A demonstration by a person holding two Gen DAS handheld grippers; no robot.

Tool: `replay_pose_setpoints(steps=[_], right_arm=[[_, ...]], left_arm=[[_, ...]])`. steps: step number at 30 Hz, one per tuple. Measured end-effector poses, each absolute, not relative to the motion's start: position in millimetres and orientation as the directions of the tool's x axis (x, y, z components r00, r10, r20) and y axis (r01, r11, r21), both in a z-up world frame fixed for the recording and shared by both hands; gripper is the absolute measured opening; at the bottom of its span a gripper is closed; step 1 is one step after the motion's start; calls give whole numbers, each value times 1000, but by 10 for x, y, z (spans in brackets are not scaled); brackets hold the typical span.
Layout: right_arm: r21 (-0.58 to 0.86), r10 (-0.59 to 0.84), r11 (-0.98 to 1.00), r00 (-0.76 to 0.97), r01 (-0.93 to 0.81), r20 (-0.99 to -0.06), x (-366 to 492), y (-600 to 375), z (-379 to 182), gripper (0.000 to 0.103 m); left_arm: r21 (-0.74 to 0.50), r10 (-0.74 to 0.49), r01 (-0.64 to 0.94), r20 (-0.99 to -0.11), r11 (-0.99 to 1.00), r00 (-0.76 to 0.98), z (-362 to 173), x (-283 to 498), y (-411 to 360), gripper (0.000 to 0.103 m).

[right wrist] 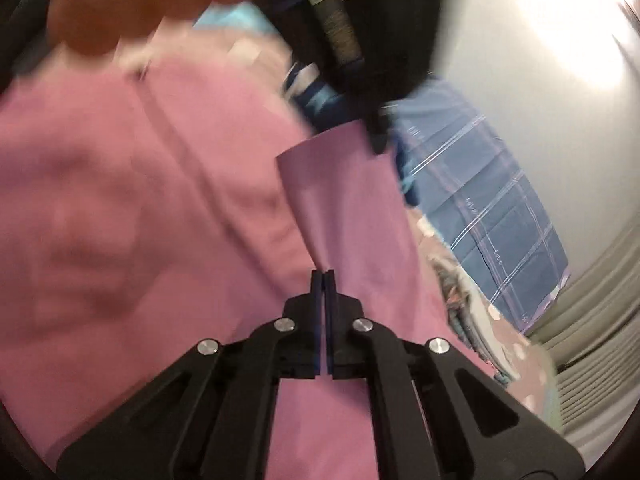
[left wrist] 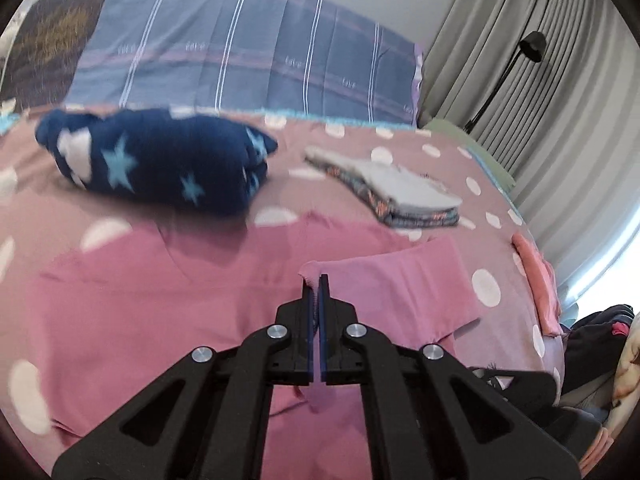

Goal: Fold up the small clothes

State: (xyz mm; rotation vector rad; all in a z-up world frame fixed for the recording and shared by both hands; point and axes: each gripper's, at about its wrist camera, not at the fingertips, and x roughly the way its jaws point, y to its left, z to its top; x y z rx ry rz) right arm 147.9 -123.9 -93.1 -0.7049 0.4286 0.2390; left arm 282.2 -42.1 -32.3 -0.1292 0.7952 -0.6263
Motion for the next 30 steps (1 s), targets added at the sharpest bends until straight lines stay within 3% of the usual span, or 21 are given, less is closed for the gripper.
replay_pose_setpoints(steps=[3, 8, 14, 21, 22, 25, 27, 30], right_arm=[[-516, 131, 780, 899, -354, -418, 1424, -1196, -661, 1], [-274, 310, 834, 818, -479, -485, 1496, -1099, -458, 1], [36, 382, 897, 731, -440, -566, 1682, -1579, -559, 1], [20, 193, 970, 713, -244, -674, 1636, -2207, -883, 13], [19, 165, 977, 708, -210, -687, 1629, -2352, -925, 14], [44, 106, 993, 685, -108, -721, 1558, -2726, -1071, 17], [70, 116, 993, 675, -95, -728, 1521, -2864, -1137, 26], [47, 106, 993, 670, -105, -735, 1499, -2870, -1194, 31]], left_arm=[[-312, -547, 462, -616, 830, 567, -129, 2850, -224, 1], [-211, -437, 405, -651, 890, 621, -12, 2850, 205, 1], [-155, -286, 259, -732, 954, 618, -488, 3006, 827, 1], [-168, -236, 171, -791, 971, 564, -1021, 3163, 1130, 4], [-155, -223, 166, -793, 974, 568, -1033, 3152, 1127, 7], [-109, -175, 146, -786, 983, 592, -1015, 3061, 1147, 31], [-86, -164, 155, -768, 984, 619, -952, 2944, 1112, 31], [-79, -216, 236, -736, 969, 641, -854, 2751, 938, 33]])
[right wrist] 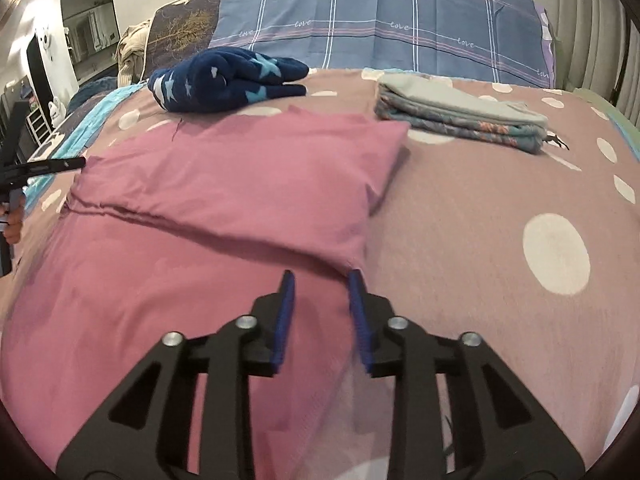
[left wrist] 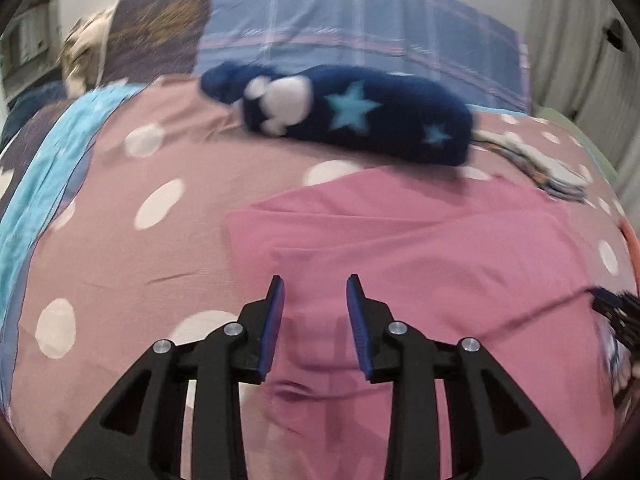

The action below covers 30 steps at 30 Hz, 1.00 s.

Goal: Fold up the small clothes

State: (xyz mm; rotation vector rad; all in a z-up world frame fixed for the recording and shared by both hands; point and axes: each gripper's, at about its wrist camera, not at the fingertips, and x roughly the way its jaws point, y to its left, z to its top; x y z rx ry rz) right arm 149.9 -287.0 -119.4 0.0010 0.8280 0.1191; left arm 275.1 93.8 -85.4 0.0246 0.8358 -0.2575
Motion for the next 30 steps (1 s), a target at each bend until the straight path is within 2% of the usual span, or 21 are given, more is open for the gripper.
replay_pose_setpoints(steps=[2, 4, 5, 6, 7, 8, 11, 13, 17, 21, 25, 26, 27, 30], right_arm=[[6, 76, 994, 671, -105, -737, 1512, -2799, -1203, 33], [-30, 36, 996, 678, -84, -735, 1545, -2747, -1186, 33], [-67, -14, 996, 681, -52, -732, 1569, -2734, -1190, 30], [-109, -71, 994, 684, -13, -726, 1612, -2736, -1201, 26], [-215, -218, 972, 682, 90, -699, 1604, -2781, -1216, 27], [-201, -220, 974, 679, 108, -700, 1577, -2843, -1226, 40], [-43, -102, 994, 656, 105, -748, 1501, -3066, -1240, 40], [25, -53, 994, 657, 108, -752, 1458, -3168, -1175, 38], [265, 116, 958, 686, 115, -718, 1536, -3407, -1005, 39], [339, 187, 937, 704, 82, -686, 2015, -3467, -892, 52], [378, 197, 915, 662, 141, -724, 2769, -3538, -1061, 54], [385, 200, 911, 657, 148, -727, 2869, -3552, -1108, 37], [399, 219, 906, 651, 141, -727, 2954, -3539, -1137, 8], [319, 130, 934, 682, 159, -720, 3016, -3453, -1013, 5]], left_arm=[[-44, -227, 291, -740, 956, 633, -905, 2677, 726, 33], [16, -183, 307, -774, 952, 606, -1104, 2700, 538, 35], [61, -136, 300, -793, 952, 594, -1278, 2733, 454, 40], [87, -118, 287, -770, 954, 628, -1346, 2717, 425, 42], [117, -97, 279, -755, 953, 649, -1357, 2687, 389, 42], [129, -84, 269, -750, 954, 656, -1326, 2673, 379, 47], [141, -61, 247, -745, 959, 664, -1343, 2663, 390, 51], [128, -68, 246, -750, 961, 658, -1341, 2678, 408, 52], [132, -64, 243, -748, 961, 661, -1345, 2676, 405, 53], [147, -50, 236, -745, 961, 665, -1353, 2668, 380, 54], [160, -33, 226, -742, 961, 670, -1355, 2674, 374, 58], [163, -30, 223, -741, 961, 671, -1356, 2675, 375, 60], [163, -28, 220, -741, 962, 671, -1355, 2678, 380, 60], [152, -35, 219, -742, 964, 669, -1354, 2682, 394, 61]])
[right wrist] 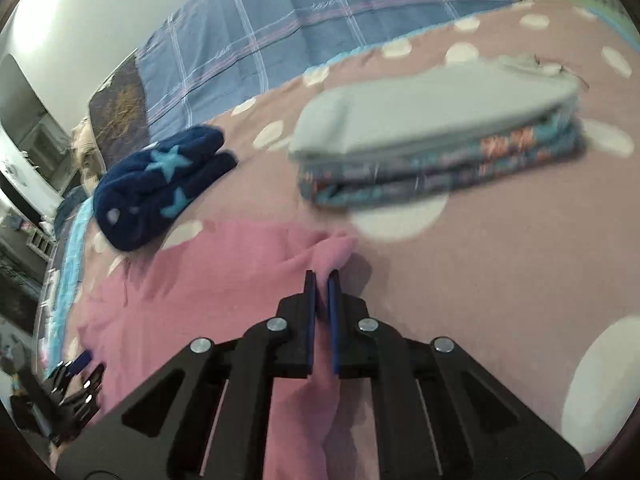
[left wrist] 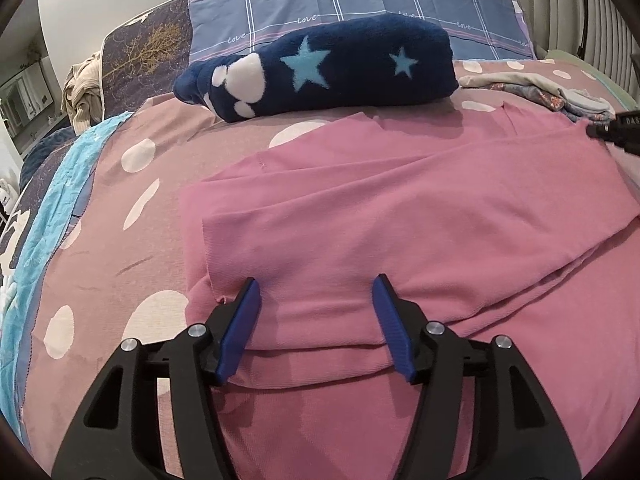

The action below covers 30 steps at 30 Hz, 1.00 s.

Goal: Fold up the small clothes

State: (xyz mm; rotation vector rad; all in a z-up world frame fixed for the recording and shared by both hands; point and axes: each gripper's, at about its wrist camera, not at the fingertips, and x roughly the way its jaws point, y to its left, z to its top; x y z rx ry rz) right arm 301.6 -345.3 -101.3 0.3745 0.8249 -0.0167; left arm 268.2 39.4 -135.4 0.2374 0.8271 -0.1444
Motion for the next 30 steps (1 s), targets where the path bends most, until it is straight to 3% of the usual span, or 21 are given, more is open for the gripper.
replay_pose_setpoints(steps=[4, 8, 12, 15, 16, 18, 22, 24, 26, 28, 30], right_arm=[[101, -53, 974, 642, 202, -765, 3123, -3418, -1194, 3], [61, -101, 976, 678, 211, -728, 2838, -3367, -985, 12], [110, 110, 993, 710, -47, -696, 2278, -2948, -814, 12], [8, 53, 997, 587, -80, -808, 1971, -2733, -1295, 14], [16, 75, 995, 645, -96, -760, 1826, -2770, -1347, 14], [91, 110, 994, 631, -62, -768, 1695, -2892, -1301, 13], [136, 118, 991, 602, -16, -790, 1378, -2981, -1241, 12], [94, 99, 995, 608, -40, -788, 1097, -2950, -1199, 27], [132, 134, 990, 609, -49, -782, 839, -3009, -1200, 34], [204, 189, 978, 596, -43, -781, 648, -3091, -1249, 34], [262, 231, 964, 600, -36, -766, 461, -3188, -1267, 34]], left_arm=[[139, -44, 219, -743, 966, 668, -1355, 2684, 410, 61], [137, -46, 219, -743, 966, 667, -1356, 2685, 412, 61], [139, -44, 218, -743, 966, 668, -1358, 2683, 411, 61], [132, -46, 214, -743, 968, 668, -1356, 2684, 421, 63], [127, -49, 212, -743, 969, 667, -1353, 2688, 431, 65], [87, -72, 203, -743, 975, 665, -1331, 2693, 503, 71], [-112, -206, 180, -701, 977, 682, -1110, 2426, 784, 76], [-204, -313, 238, -664, 950, 679, -1001, 2132, 899, 82], [-144, -293, 268, -678, 952, 674, -993, 1790, 943, 85], [-48, -235, 291, -719, 956, 654, -1101, 1483, 973, 85], [-39, -235, 314, -752, 948, 615, -1235, 1252, 1029, 85]])
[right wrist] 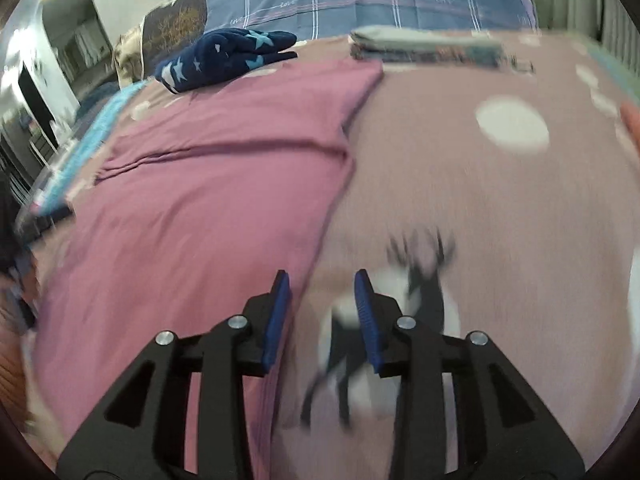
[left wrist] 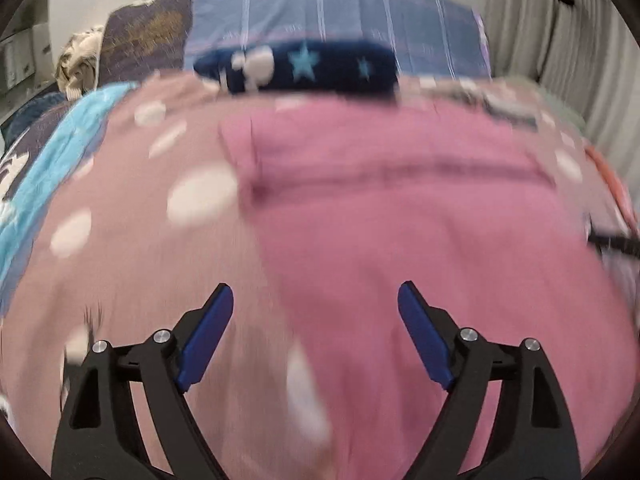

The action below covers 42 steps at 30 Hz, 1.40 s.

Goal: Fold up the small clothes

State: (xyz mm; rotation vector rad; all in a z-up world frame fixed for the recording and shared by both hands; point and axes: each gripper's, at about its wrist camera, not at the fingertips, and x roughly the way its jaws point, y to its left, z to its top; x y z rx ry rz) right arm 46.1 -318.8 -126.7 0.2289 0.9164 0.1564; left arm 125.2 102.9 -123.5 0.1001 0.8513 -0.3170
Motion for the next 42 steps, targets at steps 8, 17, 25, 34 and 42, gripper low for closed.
replay_pose_setpoints(steps=[8, 17, 25, 34, 42], right_arm=[[415, 352, 909, 613, -43, -707, -168, -3225, -1322, 35], [581, 511, 809, 591, -87, -624, -889, -3267, -1356, 35], [673, 610, 732, 544, -109, -576, -1298, -3284, -1455, 36], [664, 636, 730, 515, -160, -575, -1214, -3113, -1425, 44], [734, 687, 647, 575, -204, -445, -1268, -3149, -1171, 4]], left_arm=[[-187, -418, 431, -731, 883, 539, -1395, 420, 1202, 85], [-180, -460, 513, -738, 839, 493, -1392, -218, 1294, 59], [-291, -525, 512, -750, 808, 403, -1396, -519, 1469, 47], [-351, -572, 497, -709, 793, 412, -1455, -444, 1493, 42], [-394, -604, 467, -619, 792, 502, -1122, -600, 1590, 3]])
